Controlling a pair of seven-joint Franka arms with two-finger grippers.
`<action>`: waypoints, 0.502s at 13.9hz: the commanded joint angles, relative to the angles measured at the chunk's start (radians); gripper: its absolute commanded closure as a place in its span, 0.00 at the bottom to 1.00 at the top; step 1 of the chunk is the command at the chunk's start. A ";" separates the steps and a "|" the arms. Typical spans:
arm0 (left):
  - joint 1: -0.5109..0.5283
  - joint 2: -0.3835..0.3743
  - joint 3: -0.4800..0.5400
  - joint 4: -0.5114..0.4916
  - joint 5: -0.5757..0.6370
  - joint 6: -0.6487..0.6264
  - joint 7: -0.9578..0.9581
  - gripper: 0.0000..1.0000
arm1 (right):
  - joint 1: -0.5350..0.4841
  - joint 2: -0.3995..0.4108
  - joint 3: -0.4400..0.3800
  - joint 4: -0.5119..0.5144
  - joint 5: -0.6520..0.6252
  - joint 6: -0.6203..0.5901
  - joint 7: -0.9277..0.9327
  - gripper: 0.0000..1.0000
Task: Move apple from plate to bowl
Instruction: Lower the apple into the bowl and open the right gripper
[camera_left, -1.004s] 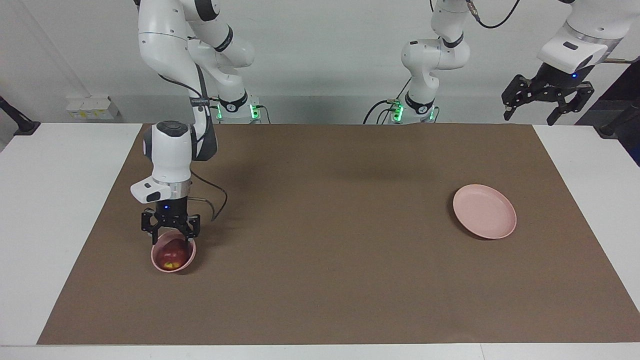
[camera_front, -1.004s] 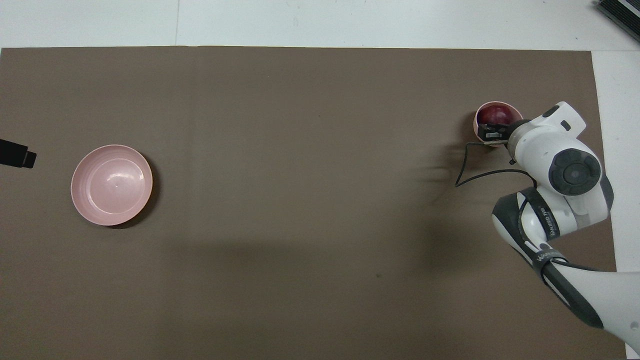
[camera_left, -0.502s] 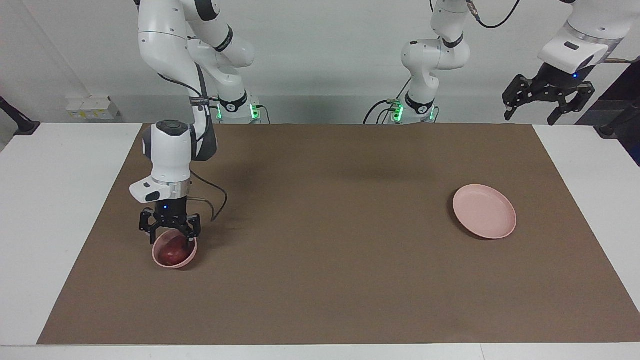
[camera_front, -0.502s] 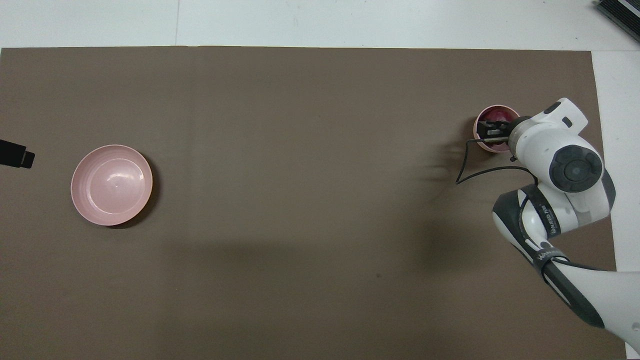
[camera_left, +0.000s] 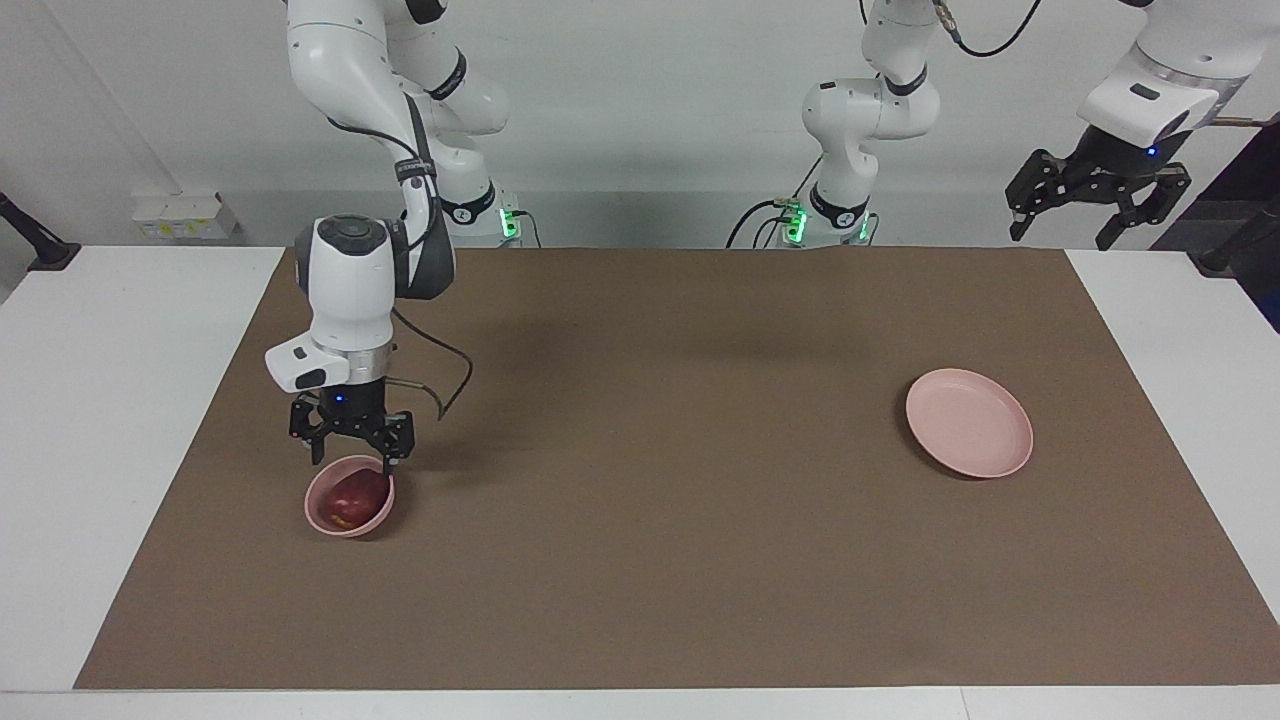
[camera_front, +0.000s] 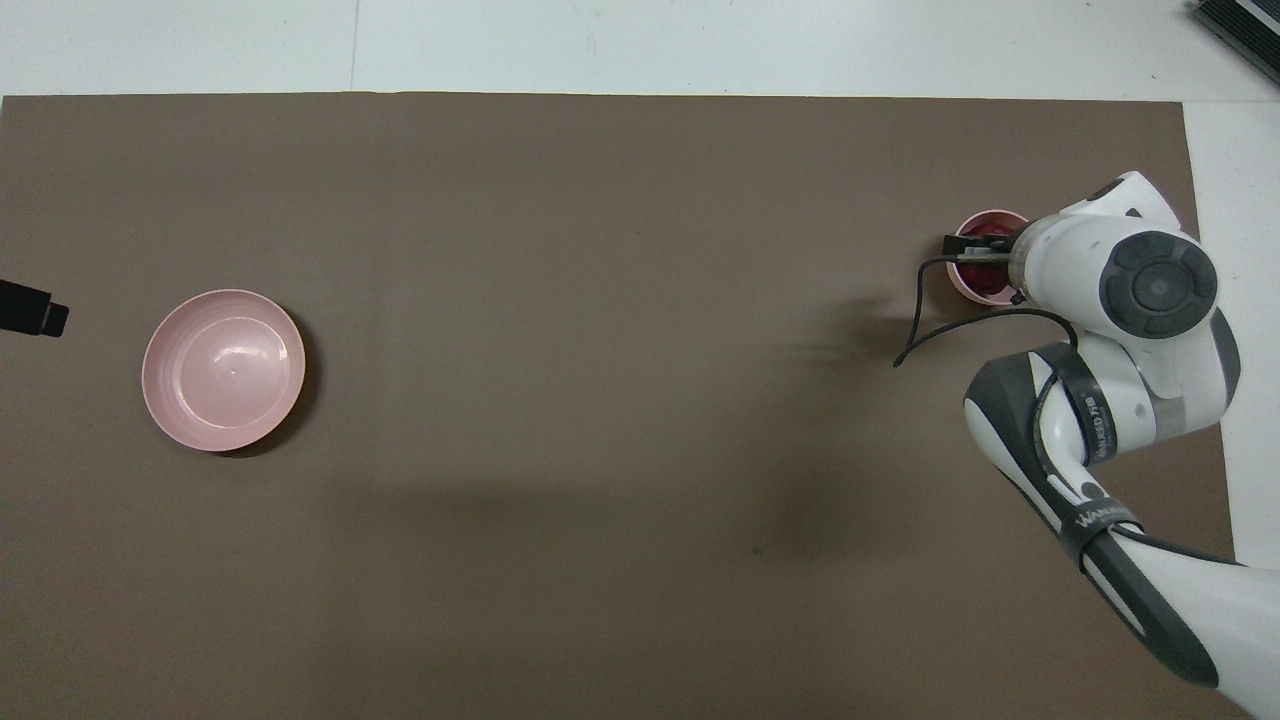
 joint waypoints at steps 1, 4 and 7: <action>0.008 -0.020 0.000 -0.019 -0.012 -0.008 0.008 0.00 | -0.006 -0.017 0.027 0.064 0.131 -0.133 -0.085 0.00; 0.008 -0.020 0.000 -0.018 -0.012 -0.008 0.008 0.00 | -0.006 -0.040 0.027 0.133 0.298 -0.313 -0.189 0.00; 0.008 -0.020 0.000 -0.019 -0.012 -0.008 0.008 0.00 | -0.012 -0.111 0.025 0.138 0.360 -0.411 -0.283 0.00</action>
